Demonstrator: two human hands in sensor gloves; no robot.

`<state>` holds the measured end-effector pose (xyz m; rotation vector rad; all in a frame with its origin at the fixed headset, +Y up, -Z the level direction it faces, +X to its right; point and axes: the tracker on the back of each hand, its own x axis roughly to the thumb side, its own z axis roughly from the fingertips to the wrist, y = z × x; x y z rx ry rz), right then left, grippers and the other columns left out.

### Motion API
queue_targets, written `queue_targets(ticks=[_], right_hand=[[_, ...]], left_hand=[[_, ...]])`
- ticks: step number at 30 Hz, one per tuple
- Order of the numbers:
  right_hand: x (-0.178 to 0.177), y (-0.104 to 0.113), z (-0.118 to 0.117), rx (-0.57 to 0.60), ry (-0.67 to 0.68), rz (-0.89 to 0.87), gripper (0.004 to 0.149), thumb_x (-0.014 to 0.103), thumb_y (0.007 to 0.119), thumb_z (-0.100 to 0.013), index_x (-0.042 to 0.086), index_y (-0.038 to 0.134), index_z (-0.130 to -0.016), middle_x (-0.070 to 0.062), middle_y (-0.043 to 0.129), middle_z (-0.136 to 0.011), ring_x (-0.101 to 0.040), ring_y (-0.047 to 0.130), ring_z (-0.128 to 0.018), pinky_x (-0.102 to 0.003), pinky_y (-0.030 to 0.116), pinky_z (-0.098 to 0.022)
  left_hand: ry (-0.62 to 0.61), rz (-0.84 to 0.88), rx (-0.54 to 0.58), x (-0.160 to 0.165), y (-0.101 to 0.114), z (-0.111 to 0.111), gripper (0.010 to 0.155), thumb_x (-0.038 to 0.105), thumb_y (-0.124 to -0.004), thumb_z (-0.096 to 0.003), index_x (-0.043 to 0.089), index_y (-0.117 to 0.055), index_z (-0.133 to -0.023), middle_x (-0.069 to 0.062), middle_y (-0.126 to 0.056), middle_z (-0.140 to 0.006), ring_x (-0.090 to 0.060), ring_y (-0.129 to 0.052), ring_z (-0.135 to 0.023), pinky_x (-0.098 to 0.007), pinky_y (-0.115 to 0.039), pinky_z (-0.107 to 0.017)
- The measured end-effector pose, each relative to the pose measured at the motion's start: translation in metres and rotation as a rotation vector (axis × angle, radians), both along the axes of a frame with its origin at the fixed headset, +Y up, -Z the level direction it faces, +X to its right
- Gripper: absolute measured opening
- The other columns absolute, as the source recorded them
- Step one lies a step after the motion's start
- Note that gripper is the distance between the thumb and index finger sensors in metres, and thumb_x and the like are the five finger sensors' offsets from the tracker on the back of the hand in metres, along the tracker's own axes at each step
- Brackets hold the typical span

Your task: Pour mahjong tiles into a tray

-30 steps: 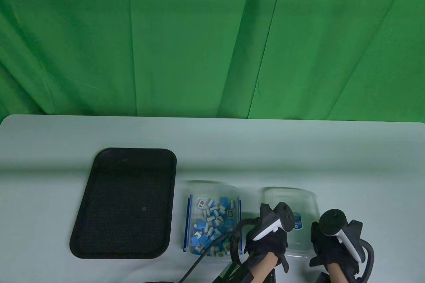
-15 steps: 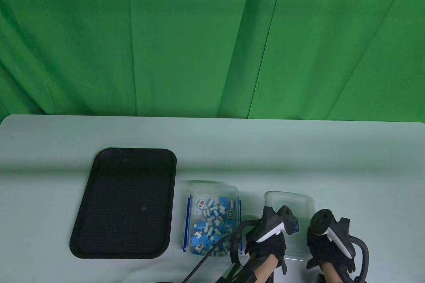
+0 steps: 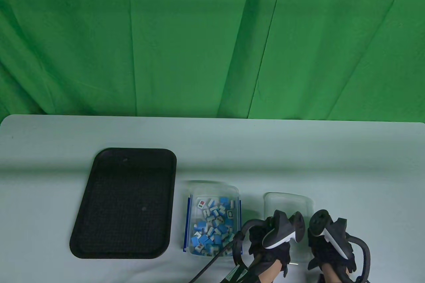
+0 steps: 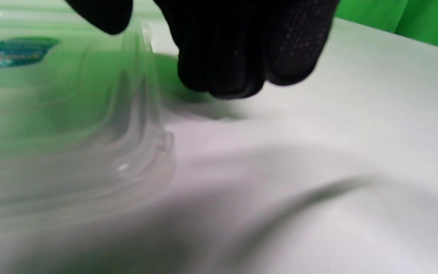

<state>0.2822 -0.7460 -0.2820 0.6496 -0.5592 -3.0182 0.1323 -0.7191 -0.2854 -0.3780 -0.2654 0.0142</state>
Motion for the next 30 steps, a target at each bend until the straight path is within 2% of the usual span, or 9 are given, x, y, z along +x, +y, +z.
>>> queue_targets(ticks=[5, 8, 13, 17, 20, 24, 28, 30], right_hand=[[-0.008, 0.01, 0.005, 0.102, 0.046, -0.003, 0.065, 0.052, 0.057, -0.07, 0.007, 0.053, -0.117, -0.01, 0.081, -0.097, -0.03, 0.089, -0.073, -0.046, 0.078, -0.061], [-0.016, 0.019, 0.01, 0.179, 0.091, -0.013, 0.066, 0.053, 0.057, -0.07, 0.008, 0.052, -0.117, -0.01, 0.081, -0.097, -0.03, 0.089, -0.073, -0.046, 0.078, -0.061], [-0.037, 0.045, 0.022, 0.296, 0.197, -0.063, 0.068, 0.056, 0.054, -0.069, 0.009, 0.051, -0.118, -0.012, 0.08, -0.099, -0.032, 0.088, -0.075, -0.047, 0.078, -0.061], [-0.072, 0.062, 0.027, 0.329, 0.321, -0.153, 0.069, 0.058, 0.052, -0.069, 0.009, 0.051, -0.118, -0.013, 0.079, -0.101, -0.033, 0.088, -0.077, -0.048, 0.077, -0.062], [-0.1, 0.072, 0.027, 0.306, 0.397, -0.171, 0.07, 0.059, 0.051, -0.069, 0.01, 0.05, -0.119, -0.012, 0.078, -0.103, -0.034, 0.088, -0.079, -0.048, 0.078, -0.062], [-0.133, 0.078, 0.02, 0.281, 0.417, -0.294, 0.073, 0.06, 0.051, -0.068, 0.008, 0.047, -0.119, -0.015, 0.076, -0.107, -0.036, 0.089, -0.082, -0.048, 0.079, -0.062], [-0.154, 0.065, 0.01, 0.213, 0.401, -0.325, 0.076, 0.06, 0.05, -0.068, 0.005, 0.041, -0.12, -0.019, 0.07, -0.112, -0.038, 0.088, -0.084, -0.048, 0.079, -0.062], [-0.161, 0.052, 0.007, 0.182, 0.391, -0.336, 0.078, 0.06, 0.05, -0.068, 0.003, 0.039, -0.12, -0.021, 0.068, -0.114, -0.038, 0.088, -0.085, -0.048, 0.08, -0.062]], left_hand=[[-0.016, 0.058, 0.091, -0.023, 0.029, 0.004, 0.062, 0.043, -0.07, -0.0646, -0.003, -0.068, -0.107, -0.012, -0.099, -0.075, -0.033, -0.101, -0.058, -0.049, -0.082, -0.043], [-0.004, 0.072, 0.13, -0.05, 0.042, 0.005, 0.062, 0.043, -0.069, -0.0649, -0.003, -0.068, -0.107, -0.012, -0.099, -0.076, -0.033, -0.101, -0.058, -0.049, -0.082, -0.044], [0.029, 0.086, 0.199, -0.111, 0.06, 0.01, 0.063, 0.044, -0.067, -0.0653, -0.002, -0.067, -0.108, -0.013, -0.098, -0.079, -0.034, -0.101, -0.06, -0.05, -0.081, -0.045], [0.077, 0.118, 0.242, -0.164, 0.065, 0.012, 0.064, 0.045, -0.064, -0.0659, -0.002, -0.065, -0.109, -0.015, -0.096, -0.082, -0.037, -0.1, -0.064, -0.051, -0.081, -0.046], [0.124, 0.16, 0.243, -0.197, 0.061, 0.011, 0.067, 0.047, -0.058, -0.0665, -0.003, -0.062, -0.111, -0.017, -0.094, -0.086, -0.039, -0.098, -0.067, -0.052, -0.08, -0.048], [0.179, 0.248, 0.182, -0.232, 0.041, 0.007, 0.071, 0.05, -0.054, -0.0667, -0.003, -0.057, -0.114, -0.02, -0.09, -0.092, -0.042, -0.095, -0.072, -0.054, -0.078, -0.05], [0.209, 0.311, 0.097, -0.246, 0.015, 0.004, 0.074, 0.052, -0.052, -0.067, -0.003, -0.049, -0.116, -0.025, -0.082, -0.1, -0.045, -0.091, -0.078, -0.056, -0.076, -0.052], [0.21, 0.328, 0.074, -0.247, 0.003, 0.003, 0.074, 0.052, -0.051, -0.0669, -0.003, -0.046, -0.117, -0.028, -0.077, -0.103, -0.047, -0.089, -0.08, -0.056, -0.076, -0.053]])
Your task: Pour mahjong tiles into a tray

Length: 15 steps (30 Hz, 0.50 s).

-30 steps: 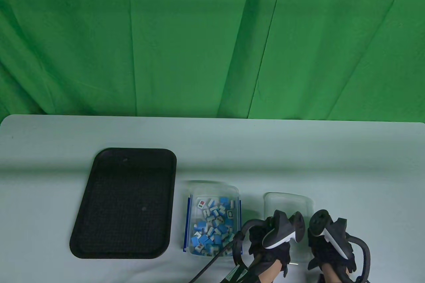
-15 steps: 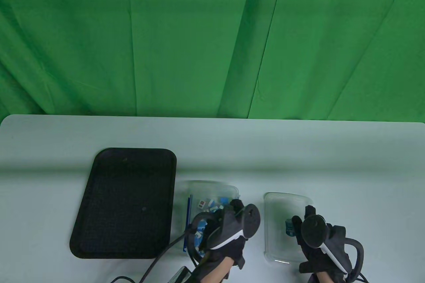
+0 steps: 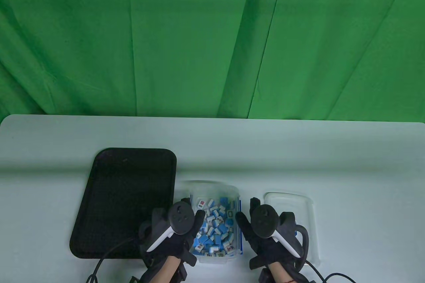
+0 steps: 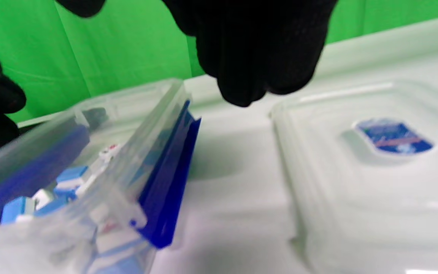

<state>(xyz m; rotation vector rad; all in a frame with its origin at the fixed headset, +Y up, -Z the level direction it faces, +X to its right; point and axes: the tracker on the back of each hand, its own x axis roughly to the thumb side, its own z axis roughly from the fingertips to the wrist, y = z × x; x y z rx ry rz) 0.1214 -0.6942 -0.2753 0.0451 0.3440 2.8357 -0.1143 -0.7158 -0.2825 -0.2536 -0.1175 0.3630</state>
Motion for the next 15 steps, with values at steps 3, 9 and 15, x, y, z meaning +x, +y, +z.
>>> queue_targets(ticks=[3, 9, 15], right_hand=[[-0.006, -0.022, -0.001, -0.037, 0.004, -0.013, 0.08, 0.061, 0.05, -0.068, 0.001, 0.037, -0.12, -0.024, 0.066, -0.114, -0.038, 0.089, -0.084, -0.047, 0.081, -0.061], [-0.007, -0.046, -0.004, -0.145, 0.025, -0.115, 0.08, 0.06, 0.051, -0.068, -0.001, 0.037, -0.119, -0.025, 0.069, -0.111, -0.031, 0.093, -0.075, -0.041, 0.083, -0.056], [-0.009, -0.055, -0.003, -0.153, 0.056, -0.076, 0.075, 0.054, 0.053, -0.07, -0.001, 0.036, -0.118, -0.022, 0.074, -0.107, -0.026, 0.095, -0.07, -0.037, 0.085, -0.053]], left_hand=[[-0.01, -0.01, -0.045, 0.001, -0.012, -0.001, 0.076, 0.052, -0.051, -0.0668, -0.005, -0.044, -0.117, -0.032, -0.072, -0.106, -0.044, -0.091, -0.077, -0.051, -0.078, -0.049], [-0.015, -0.003, -0.108, 0.003, -0.024, 0.002, 0.077, 0.052, -0.05, -0.0671, -0.009, -0.042, -0.115, -0.032, -0.079, -0.1, -0.035, -0.098, -0.063, -0.043, -0.082, -0.04], [-0.003, -0.033, -0.12, 0.0, -0.033, 0.005, 0.068, 0.044, -0.05, -0.0678, -0.006, -0.047, -0.114, -0.03, -0.082, -0.097, -0.027, -0.097, -0.063, -0.041, -0.083, -0.039]])
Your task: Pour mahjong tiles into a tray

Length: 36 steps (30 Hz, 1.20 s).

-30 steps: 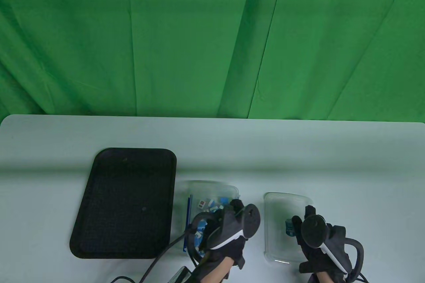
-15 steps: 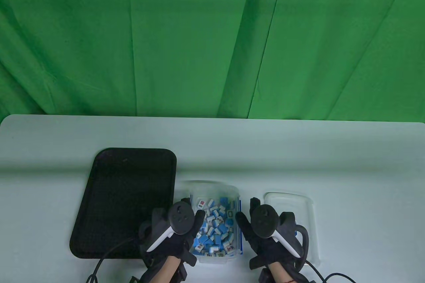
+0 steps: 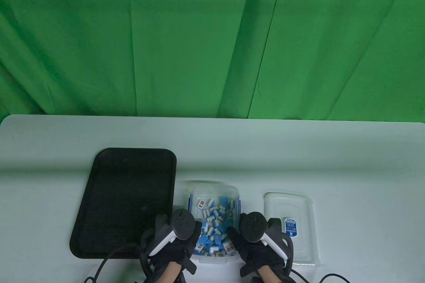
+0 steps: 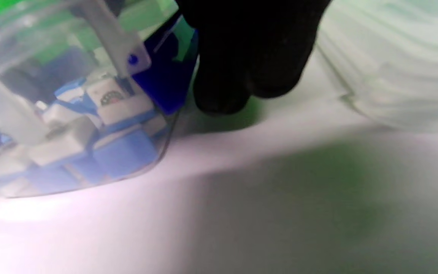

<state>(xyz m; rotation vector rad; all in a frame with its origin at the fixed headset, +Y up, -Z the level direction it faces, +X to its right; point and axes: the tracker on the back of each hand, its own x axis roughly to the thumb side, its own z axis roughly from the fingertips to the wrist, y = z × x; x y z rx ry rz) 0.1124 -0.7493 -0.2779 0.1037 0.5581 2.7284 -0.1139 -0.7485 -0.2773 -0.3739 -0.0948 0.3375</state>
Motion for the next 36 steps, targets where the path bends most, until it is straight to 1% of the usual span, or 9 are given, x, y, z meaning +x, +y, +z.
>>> queue_targets(ticks=[2, 7, 22, 36], right_hand=[[0.0001, -0.0009, -0.0006, -0.012, -0.006, -0.021, 0.074, 0.052, 0.053, -0.071, -0.002, 0.036, -0.118, -0.022, 0.074, -0.106, -0.027, 0.095, -0.069, -0.037, 0.084, -0.053], [-0.0009, -0.002, 0.0005, 0.004, -0.003, -0.015, 0.072, 0.05, 0.052, -0.071, -0.003, 0.036, -0.118, -0.022, 0.075, -0.105, -0.026, 0.095, -0.069, -0.036, 0.084, -0.052], [-0.0025, -0.0025, 0.0022, 0.021, -0.004, -0.013, 0.071, 0.049, 0.049, -0.072, -0.004, 0.035, -0.117, -0.022, 0.076, -0.104, -0.026, 0.094, -0.069, -0.037, 0.084, -0.053], [-0.0021, -0.0044, 0.0025, 0.014, -0.006, -0.063, 0.07, 0.046, 0.049, -0.072, -0.006, 0.034, -0.117, -0.023, 0.076, -0.103, -0.026, 0.095, -0.069, -0.036, 0.084, -0.052]], left_hand=[[0.001, 0.023, -0.003, -0.0003, -0.0006, 0.0003, 0.066, 0.041, -0.05, -0.0677, -0.007, -0.048, -0.114, -0.03, -0.083, -0.096, -0.028, -0.098, -0.062, -0.042, -0.083, -0.039], [-0.007, 0.015, 0.0, 0.0005, -0.0017, 0.0008, 0.064, 0.038, -0.049, -0.0677, -0.007, -0.047, -0.113, -0.029, -0.083, -0.096, -0.027, -0.098, -0.061, -0.041, -0.083, -0.039], [-0.01, -0.002, 0.005, 0.0026, -0.0019, 0.0008, 0.063, 0.036, -0.048, -0.0678, -0.009, -0.046, -0.112, -0.029, -0.083, -0.095, -0.026, -0.096, -0.061, -0.042, -0.082, -0.04], [-0.005, -0.012, 0.007, 0.0038, -0.0029, 0.0013, 0.063, 0.036, -0.047, -0.0679, -0.008, -0.046, -0.113, -0.028, -0.083, -0.095, -0.025, -0.096, -0.061, -0.042, -0.082, -0.04]])
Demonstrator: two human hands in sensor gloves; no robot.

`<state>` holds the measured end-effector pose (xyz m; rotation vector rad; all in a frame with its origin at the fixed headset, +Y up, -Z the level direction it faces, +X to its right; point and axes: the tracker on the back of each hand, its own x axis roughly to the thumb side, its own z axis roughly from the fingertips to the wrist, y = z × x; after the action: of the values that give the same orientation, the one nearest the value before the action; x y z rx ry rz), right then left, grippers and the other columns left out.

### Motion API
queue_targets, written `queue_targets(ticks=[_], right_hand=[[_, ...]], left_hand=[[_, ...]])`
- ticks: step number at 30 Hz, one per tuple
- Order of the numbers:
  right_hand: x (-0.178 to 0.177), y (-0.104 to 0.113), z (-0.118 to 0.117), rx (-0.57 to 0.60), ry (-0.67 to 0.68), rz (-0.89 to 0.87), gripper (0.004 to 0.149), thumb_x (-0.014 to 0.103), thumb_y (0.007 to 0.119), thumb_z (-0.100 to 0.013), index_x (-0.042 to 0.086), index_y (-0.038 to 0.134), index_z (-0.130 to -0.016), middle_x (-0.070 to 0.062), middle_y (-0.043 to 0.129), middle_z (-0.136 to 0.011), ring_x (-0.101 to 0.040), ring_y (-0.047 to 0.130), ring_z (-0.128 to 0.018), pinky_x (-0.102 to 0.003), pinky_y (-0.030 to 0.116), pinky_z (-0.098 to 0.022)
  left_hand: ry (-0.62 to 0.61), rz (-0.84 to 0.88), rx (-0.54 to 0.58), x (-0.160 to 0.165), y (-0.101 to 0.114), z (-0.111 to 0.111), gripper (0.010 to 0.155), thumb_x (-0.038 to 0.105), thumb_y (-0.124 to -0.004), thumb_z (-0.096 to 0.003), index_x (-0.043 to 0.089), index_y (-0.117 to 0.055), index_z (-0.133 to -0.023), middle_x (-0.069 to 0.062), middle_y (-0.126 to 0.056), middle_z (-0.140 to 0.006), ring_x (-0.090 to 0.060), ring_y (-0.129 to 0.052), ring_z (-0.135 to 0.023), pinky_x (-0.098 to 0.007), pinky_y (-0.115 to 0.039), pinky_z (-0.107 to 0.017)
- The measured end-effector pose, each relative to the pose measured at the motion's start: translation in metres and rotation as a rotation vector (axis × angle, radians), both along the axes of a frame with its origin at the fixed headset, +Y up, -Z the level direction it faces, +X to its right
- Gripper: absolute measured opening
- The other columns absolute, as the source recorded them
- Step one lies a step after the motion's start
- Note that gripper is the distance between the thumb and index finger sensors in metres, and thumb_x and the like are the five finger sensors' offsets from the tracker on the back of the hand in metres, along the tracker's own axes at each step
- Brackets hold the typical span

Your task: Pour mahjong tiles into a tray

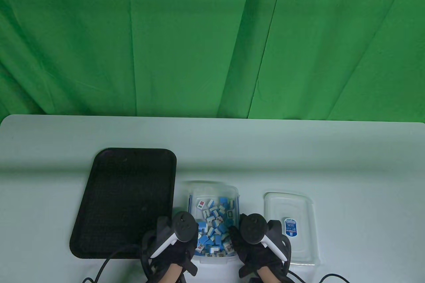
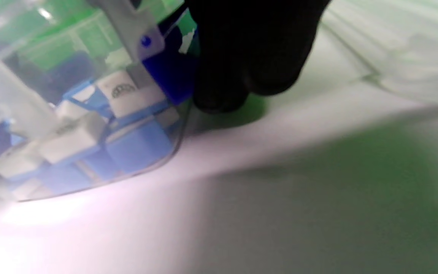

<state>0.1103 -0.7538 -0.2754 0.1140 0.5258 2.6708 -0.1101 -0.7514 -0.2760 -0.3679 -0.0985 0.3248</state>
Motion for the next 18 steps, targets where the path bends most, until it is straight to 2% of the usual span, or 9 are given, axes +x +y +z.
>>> queue_targets(ticks=[12, 18], right_hand=[[0.002, 0.003, 0.0, 0.079, -0.016, -0.088, 0.067, 0.039, 0.049, -0.071, -0.011, 0.037, -0.114, -0.028, 0.078, -0.098, -0.029, 0.095, -0.068, -0.04, 0.085, -0.053], [0.015, 0.018, 0.001, 0.135, -0.036, -0.146, 0.066, 0.039, 0.05, -0.071, -0.01, 0.038, -0.114, -0.028, 0.078, -0.098, -0.03, 0.095, -0.067, -0.04, 0.085, -0.053]], left_hand=[[-0.019, -0.005, 0.056, 0.001, 0.003, 0.002, 0.063, 0.034, -0.051, -0.067, -0.012, -0.05, -0.11, -0.03, -0.087, -0.091, -0.025, -0.099, -0.058, -0.04, -0.084, -0.038], [-0.005, 0.157, 0.088, -0.006, 0.013, 0.003, 0.065, 0.039, -0.051, -0.0669, -0.008, -0.048, -0.113, -0.029, -0.085, -0.093, -0.025, -0.097, -0.061, -0.042, -0.083, -0.041]])
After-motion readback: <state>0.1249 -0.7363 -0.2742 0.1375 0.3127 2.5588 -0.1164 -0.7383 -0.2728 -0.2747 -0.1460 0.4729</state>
